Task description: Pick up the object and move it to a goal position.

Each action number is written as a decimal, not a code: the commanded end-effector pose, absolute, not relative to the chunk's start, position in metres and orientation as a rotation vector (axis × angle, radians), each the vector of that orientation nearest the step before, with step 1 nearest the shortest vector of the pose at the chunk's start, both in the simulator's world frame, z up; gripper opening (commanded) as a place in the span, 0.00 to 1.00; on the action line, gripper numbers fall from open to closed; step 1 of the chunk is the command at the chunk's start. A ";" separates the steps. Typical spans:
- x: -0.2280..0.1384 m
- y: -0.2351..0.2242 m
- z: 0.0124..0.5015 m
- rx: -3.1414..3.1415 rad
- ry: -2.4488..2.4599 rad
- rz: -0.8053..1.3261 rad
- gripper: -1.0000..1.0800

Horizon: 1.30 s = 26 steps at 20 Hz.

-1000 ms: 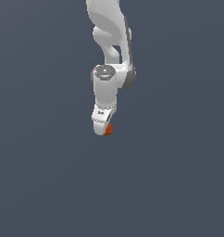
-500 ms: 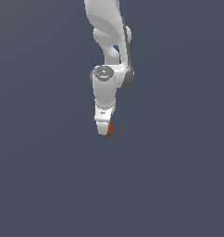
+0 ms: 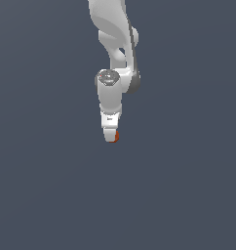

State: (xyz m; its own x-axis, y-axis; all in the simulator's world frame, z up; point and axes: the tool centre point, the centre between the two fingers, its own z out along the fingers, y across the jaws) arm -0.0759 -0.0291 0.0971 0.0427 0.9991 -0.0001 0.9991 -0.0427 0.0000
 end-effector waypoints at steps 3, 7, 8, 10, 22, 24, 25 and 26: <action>-0.076 -0.029 0.096 2.268 2.174 0.000 0.96; -0.076 -0.029 0.085 2.267 2.175 0.000 0.96; -0.077 -0.029 0.081 2.266 2.176 0.000 0.96; -0.077 -0.029 0.071 2.265 2.177 0.000 0.96; -0.077 -0.029 0.047 2.263 2.179 0.000 0.00; -0.077 -0.029 0.047 2.263 2.179 0.000 0.00; -0.077 -0.029 0.047 2.263 2.179 0.000 0.00; -0.077 -0.029 0.047 2.263 2.179 0.000 0.00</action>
State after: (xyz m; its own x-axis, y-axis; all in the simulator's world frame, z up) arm -0.0758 -0.0290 0.0481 0.0373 0.9993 -0.0005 0.9993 -0.0373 0.0024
